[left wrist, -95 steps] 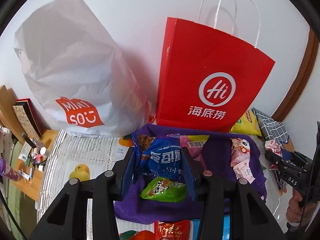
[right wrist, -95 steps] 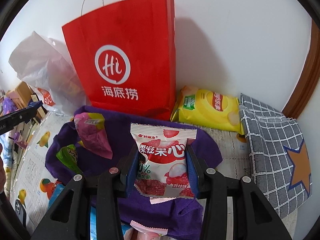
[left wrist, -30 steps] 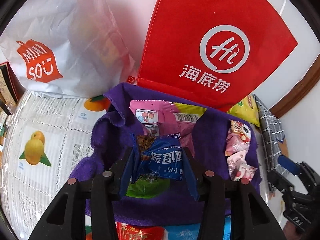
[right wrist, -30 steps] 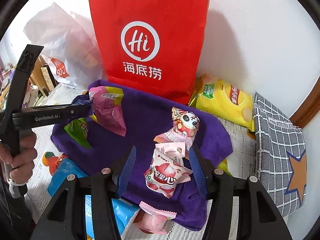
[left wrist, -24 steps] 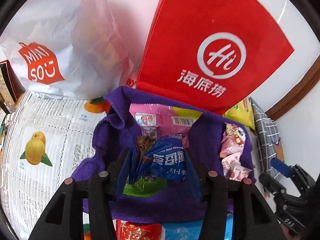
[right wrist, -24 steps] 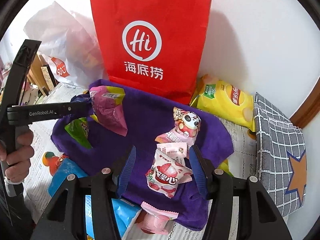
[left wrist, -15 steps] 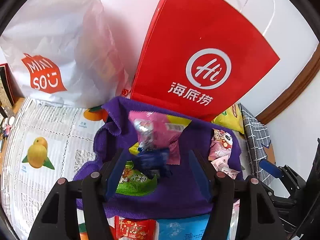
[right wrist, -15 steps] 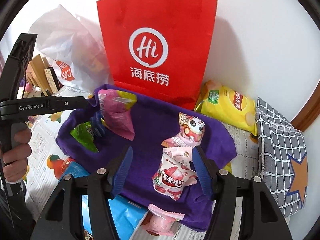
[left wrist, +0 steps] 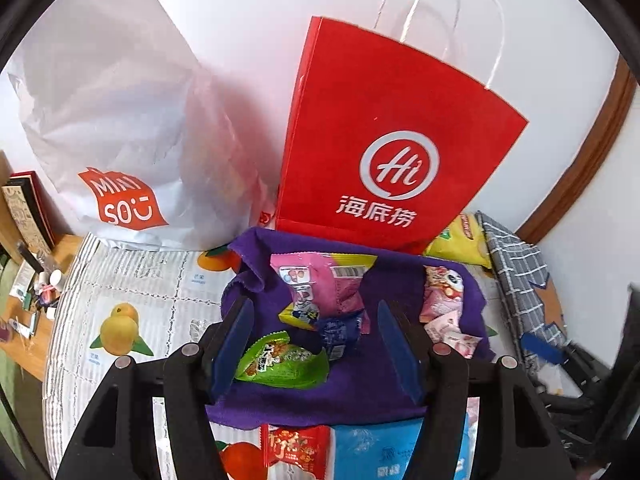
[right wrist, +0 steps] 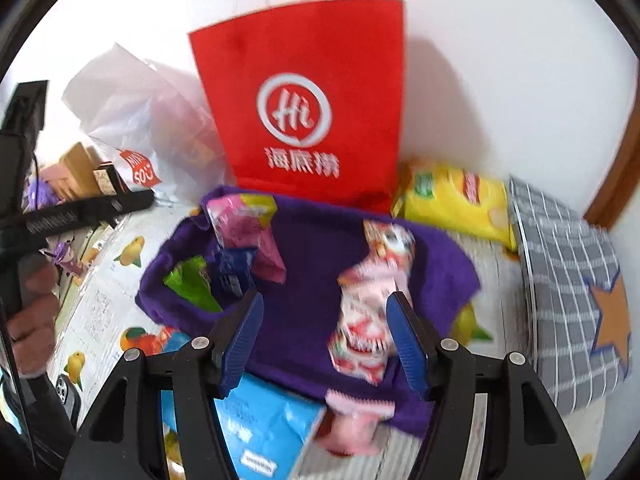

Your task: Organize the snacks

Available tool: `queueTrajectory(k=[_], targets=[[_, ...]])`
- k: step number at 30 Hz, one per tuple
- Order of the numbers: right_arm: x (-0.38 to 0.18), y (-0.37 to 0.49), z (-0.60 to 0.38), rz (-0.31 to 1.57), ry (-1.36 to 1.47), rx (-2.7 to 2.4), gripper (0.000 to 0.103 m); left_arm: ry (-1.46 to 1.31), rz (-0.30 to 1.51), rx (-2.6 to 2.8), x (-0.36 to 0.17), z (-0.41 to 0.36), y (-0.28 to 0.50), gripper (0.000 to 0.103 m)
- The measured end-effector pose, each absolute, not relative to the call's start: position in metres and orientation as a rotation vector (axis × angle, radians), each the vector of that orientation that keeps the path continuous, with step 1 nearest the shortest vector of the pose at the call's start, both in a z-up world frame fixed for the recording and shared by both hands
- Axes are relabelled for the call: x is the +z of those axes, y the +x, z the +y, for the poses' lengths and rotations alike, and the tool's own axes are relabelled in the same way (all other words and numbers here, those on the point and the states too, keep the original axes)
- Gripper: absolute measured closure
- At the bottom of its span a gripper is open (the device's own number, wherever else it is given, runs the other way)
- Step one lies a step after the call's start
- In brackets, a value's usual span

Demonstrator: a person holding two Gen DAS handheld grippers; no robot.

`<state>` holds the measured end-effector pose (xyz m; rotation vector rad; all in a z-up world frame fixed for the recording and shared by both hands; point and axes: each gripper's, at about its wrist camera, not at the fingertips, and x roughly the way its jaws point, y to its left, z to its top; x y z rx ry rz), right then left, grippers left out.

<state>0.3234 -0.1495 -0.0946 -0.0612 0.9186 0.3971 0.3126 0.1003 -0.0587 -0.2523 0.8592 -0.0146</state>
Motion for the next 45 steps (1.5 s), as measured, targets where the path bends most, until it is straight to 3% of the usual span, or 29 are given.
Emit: queueTrajectory(k=[13,26,27,28,37,45], targets=[[-0.171,0.276,-0.182,1.064,0.009,0.374,0.057,-0.262,0.826,-0.045,-0.040,0.104,0.296,0.041],[-0.206,0.298,-0.189,1.113,0.101,0.408,0.054,-0.247,0.807,-0.072,-0.031,0.102,0.289,0.041],[-0.206,0.299,-0.189,1.111,0.097,0.409,0.060,-0.248,0.808,-0.074,-0.031,0.102,0.289,0.041],[-0.206,0.299,-0.188,1.109,0.085,0.412,0.073,-0.250,0.808,-0.077,-0.031,0.102,0.289,0.041],[-0.177,0.270,-0.200,1.062,0.087,0.406,0.074,-0.237,0.805,-0.082,-0.027,0.098,0.285,0.041],[-0.195,0.218,-0.206,1.223,-0.078,0.423,0.074,-0.225,0.797,-0.082,-0.023,0.095,0.279,0.041]])
